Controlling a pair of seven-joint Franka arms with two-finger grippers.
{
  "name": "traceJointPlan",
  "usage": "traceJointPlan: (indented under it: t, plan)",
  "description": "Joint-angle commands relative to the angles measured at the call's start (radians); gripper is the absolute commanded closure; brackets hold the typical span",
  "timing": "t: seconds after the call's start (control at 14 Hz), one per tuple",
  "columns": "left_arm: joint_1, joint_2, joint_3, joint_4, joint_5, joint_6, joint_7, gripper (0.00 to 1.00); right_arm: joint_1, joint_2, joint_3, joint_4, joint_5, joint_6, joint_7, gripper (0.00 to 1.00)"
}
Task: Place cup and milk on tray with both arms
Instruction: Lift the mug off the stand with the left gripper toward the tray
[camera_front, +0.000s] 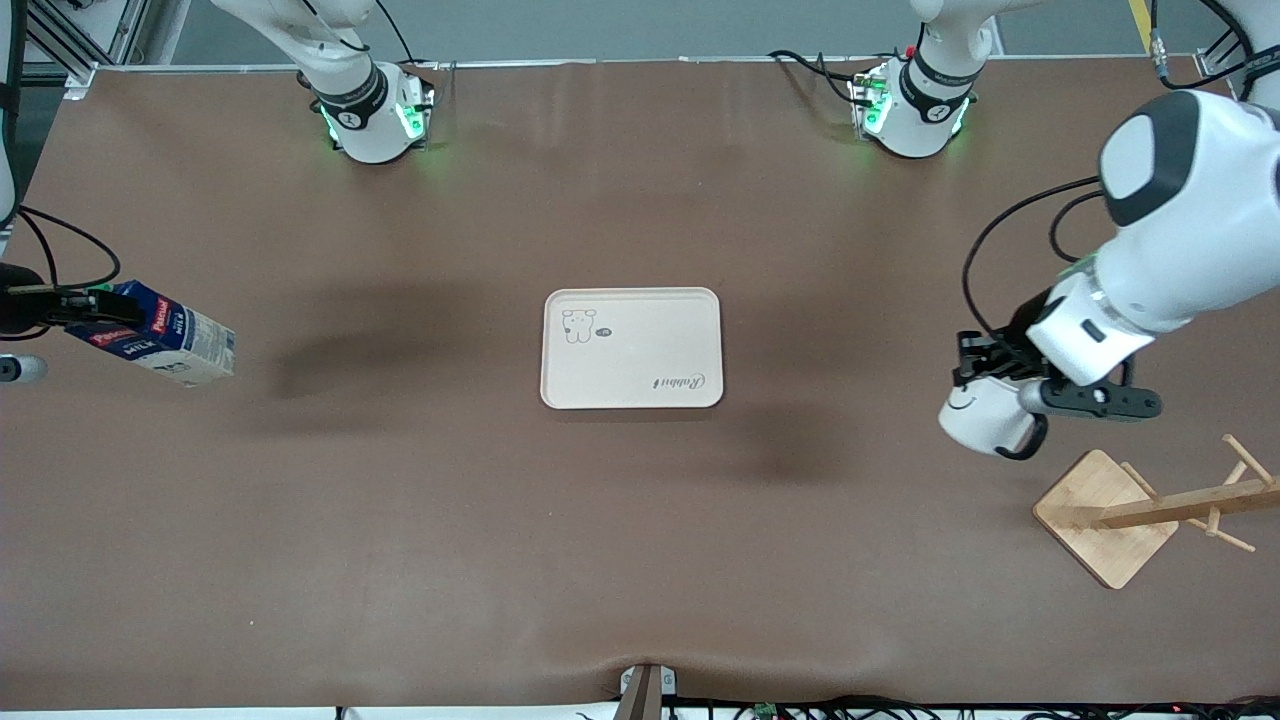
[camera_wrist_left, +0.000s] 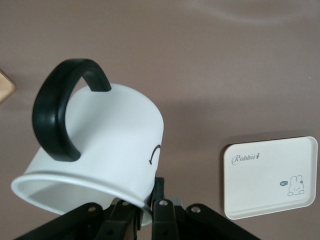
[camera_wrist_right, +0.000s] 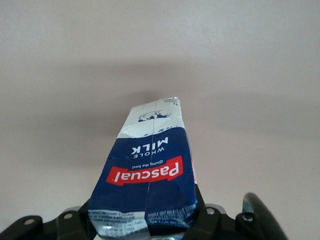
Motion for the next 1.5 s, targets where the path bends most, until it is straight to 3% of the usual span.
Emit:
traceJointPlan:
  t: [0.0,0.29,0.57,0.79,1.43]
  plan:
    - [-0.057,0.015,-0.001,0.031,0.028,-0.025,-0.092,1.00,-0.009,0.023,0.012,0.062,0.006,-0.038,-0.011,1.00]
    - [-0.143,0.038,0.000,0.034,0.031,-0.025,-0.245,1.00,0.002,0.023,0.013,0.073,0.011,-0.083,-0.003,1.00]
    - [-0.271,0.083,-0.001,0.032,0.124,-0.025,-0.447,1.00,0.065,0.018,0.016,0.073,0.042,-0.189,0.059,1.00]
    - [-0.362,0.147,0.002,0.031,0.149,-0.025,-0.537,1.00,0.123,0.007,0.019,0.064,0.045,-0.195,0.141,1.00]
    - [-0.555,0.308,0.000,0.040,0.144,-0.040,-0.839,1.00,0.163,-0.011,0.019,0.020,0.088,-0.200,0.184,1.00]
